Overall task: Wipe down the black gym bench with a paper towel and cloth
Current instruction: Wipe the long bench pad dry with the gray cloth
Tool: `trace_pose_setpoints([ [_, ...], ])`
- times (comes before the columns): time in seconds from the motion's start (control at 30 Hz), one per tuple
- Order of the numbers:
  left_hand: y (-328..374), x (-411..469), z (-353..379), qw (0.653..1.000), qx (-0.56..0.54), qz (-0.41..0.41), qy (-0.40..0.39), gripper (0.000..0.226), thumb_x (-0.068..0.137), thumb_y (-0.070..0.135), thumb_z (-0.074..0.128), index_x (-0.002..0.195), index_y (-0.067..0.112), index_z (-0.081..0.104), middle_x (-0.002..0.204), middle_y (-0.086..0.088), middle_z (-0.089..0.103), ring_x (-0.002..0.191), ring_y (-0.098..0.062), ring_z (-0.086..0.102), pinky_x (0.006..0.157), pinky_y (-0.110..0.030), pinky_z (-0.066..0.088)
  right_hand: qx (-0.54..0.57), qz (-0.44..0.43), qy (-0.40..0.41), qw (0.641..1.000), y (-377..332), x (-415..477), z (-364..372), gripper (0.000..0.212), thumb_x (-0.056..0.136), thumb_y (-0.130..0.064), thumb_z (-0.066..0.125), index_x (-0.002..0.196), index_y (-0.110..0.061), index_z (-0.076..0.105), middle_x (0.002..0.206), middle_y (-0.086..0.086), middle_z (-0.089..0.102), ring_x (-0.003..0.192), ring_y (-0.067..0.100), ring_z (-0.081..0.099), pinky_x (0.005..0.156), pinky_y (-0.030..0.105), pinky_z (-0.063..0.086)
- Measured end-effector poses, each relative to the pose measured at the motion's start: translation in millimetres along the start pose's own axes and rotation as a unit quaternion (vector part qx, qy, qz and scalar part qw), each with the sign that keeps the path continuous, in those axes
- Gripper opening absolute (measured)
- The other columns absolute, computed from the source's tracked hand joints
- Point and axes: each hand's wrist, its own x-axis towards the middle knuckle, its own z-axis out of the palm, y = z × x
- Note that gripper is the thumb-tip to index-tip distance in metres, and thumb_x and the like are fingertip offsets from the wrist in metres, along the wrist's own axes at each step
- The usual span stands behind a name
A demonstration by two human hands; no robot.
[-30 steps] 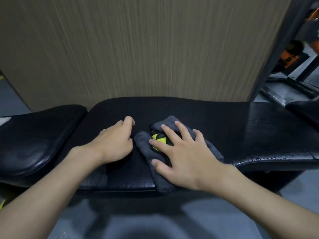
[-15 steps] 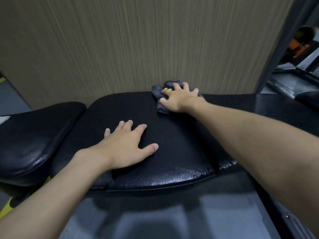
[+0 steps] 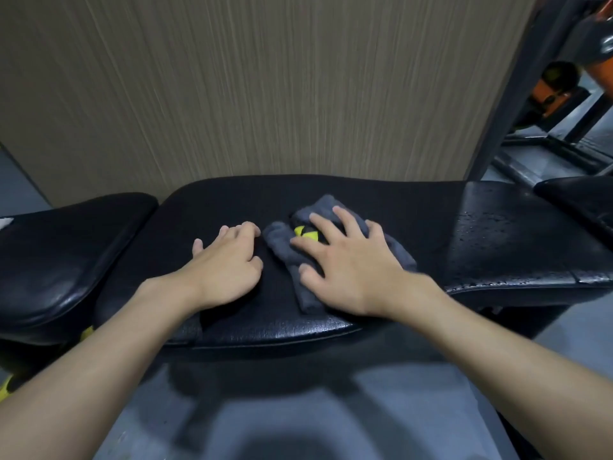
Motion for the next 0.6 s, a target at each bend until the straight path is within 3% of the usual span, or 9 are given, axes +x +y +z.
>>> trace_pose_setpoints([
  [0.17,-0.9,-3.1,1.1,1.0,-0.012,0.007,-0.001,0.049,0.099,0.017,0.035,0.146,0.022,0.024,0.156,-0.002,0.027,0.151,-0.024,0.003,0.118,-0.058,0.002,-0.012,-0.035,0.033,0.999,-5.1,-39.3,-9.8,0.069,0.089,-0.07,0.013,0.148,-0.04,0.036,0.165,0.004,0.019,0.152,0.035,0.004,0.112,0.07,0.008],
  [0.37,3.9,-1.4,-1.1,0.998,-0.045,0.031,0.024,0.059,0.097,0.015,0.035,0.15,0.029,0.014,0.156,0.002,0.029,0.144,-0.017,0.024,0.119,-0.055,0.006,-0.007,-0.005,-0.005,1.0,1.5,-2.8,-5.5,0.062,0.089,-0.068,0.014,0.147,-0.051,0.029,0.165,-0.002,0.014,0.151,0.032,0.002,0.112,0.066,0.011],
  [0.47,12.4,0.2,4.0,0.999,-0.016,0.041,0.015,0.061,0.1,0.038,0.036,0.153,0.032,0.005,0.161,0.003,0.019,0.15,-0.021,0.009,0.118,-0.06,0.004,0.006,0.029,-0.013,0.999,26.0,44.4,1.4,0.053,0.095,-0.062,0.023,0.147,-0.051,0.03,0.165,-0.002,0.014,0.151,0.031,0.004,0.111,0.068,0.012],
  [0.6,17.2,5.3,8.1,0.996,0.079,0.03,-0.032,0.075,0.085,0.075,0.032,0.151,0.047,0.01,0.164,-0.001,0.005,0.151,-0.026,-0.003,0.114,-0.066,0.004,0.009,0.089,-0.041,0.995,63.7,112.6,7.0,0.054,0.094,-0.061,0.024,0.146,-0.05,0.032,0.163,0.0,0.017,0.149,0.034,0.006,0.108,0.07,0.013],
])
